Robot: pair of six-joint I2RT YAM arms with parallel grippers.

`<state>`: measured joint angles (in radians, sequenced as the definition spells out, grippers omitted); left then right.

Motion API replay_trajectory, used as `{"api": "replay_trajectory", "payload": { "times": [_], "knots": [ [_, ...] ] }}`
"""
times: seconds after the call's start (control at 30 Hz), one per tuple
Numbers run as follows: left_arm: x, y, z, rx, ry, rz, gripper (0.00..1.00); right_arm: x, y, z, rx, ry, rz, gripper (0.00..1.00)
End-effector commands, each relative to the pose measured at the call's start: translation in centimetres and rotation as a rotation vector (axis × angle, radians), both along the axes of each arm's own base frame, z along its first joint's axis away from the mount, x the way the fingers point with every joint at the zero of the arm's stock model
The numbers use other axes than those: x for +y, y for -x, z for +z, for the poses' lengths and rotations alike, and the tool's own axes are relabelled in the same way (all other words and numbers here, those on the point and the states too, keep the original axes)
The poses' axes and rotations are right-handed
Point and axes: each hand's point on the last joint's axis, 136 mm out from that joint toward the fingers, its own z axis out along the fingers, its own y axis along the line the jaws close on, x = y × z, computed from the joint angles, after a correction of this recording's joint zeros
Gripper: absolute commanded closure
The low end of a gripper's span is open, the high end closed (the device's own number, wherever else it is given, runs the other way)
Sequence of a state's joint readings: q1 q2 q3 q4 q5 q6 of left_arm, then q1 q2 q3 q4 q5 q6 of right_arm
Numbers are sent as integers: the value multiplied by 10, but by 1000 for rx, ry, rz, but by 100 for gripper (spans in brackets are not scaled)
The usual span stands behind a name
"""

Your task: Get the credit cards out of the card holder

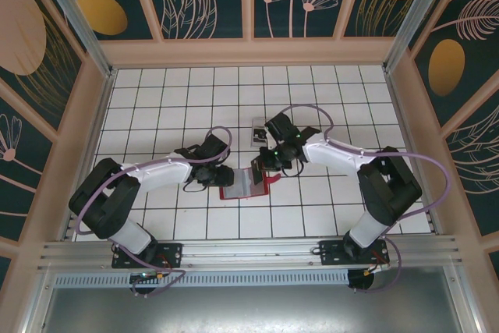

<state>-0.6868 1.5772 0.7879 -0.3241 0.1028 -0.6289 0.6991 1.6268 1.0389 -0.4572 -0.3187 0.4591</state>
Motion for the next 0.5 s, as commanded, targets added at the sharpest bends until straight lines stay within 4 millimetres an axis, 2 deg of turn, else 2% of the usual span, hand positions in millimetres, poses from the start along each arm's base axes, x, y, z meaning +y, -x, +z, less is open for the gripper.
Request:
{"api": "replay_trajectory", "payload": {
  "times": [0.0, 0.27, 0.47],
  "knots": [
    [27, 6, -13, 24, -149, 8, 55, -14, -10, 25, -124, 72, 65, 100],
    [26, 3, -2, 8, -140, 19, 59, -31, -35, 61, -341, 168, 210, 100],
    [22, 4, 7, 0, -103, 22, 60, -29, -47, 85, -541, 245, 476, 100]
  ]
}}
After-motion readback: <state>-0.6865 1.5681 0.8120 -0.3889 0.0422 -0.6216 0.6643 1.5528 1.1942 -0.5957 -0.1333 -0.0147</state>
